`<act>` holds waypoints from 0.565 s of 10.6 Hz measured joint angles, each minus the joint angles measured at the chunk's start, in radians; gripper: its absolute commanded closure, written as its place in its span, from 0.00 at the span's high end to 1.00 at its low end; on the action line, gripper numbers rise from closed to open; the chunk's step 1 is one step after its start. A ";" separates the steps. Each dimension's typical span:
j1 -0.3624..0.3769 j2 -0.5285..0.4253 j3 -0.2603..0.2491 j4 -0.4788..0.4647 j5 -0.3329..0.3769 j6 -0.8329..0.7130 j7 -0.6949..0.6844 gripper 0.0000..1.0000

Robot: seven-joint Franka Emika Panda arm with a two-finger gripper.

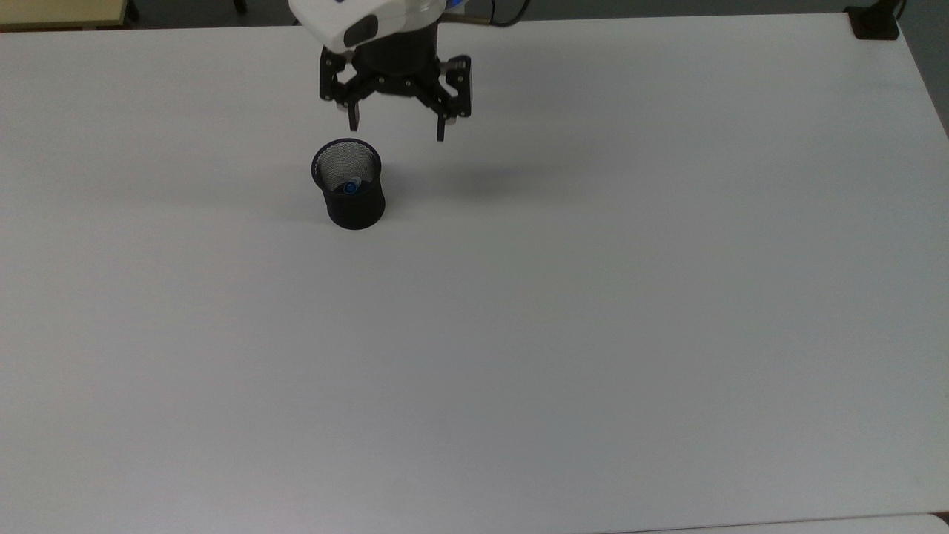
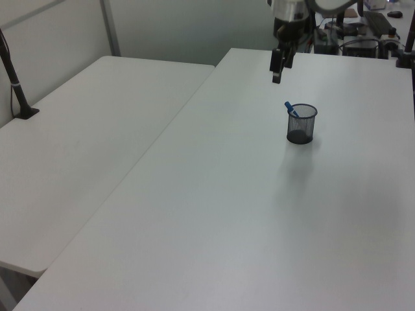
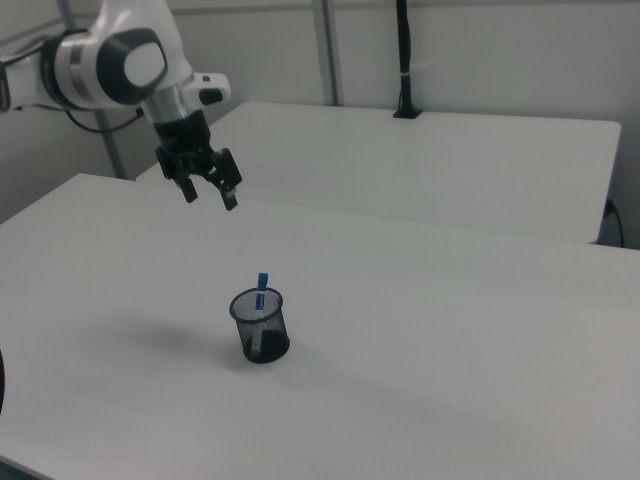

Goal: Insert the marker

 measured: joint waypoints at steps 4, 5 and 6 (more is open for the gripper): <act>0.006 -0.061 0.000 0.074 0.000 -0.205 -0.066 1.00; 0.006 -0.077 0.000 0.074 0.000 -0.230 -0.079 1.00; 0.006 -0.084 0.000 0.074 0.000 -0.248 -0.080 1.00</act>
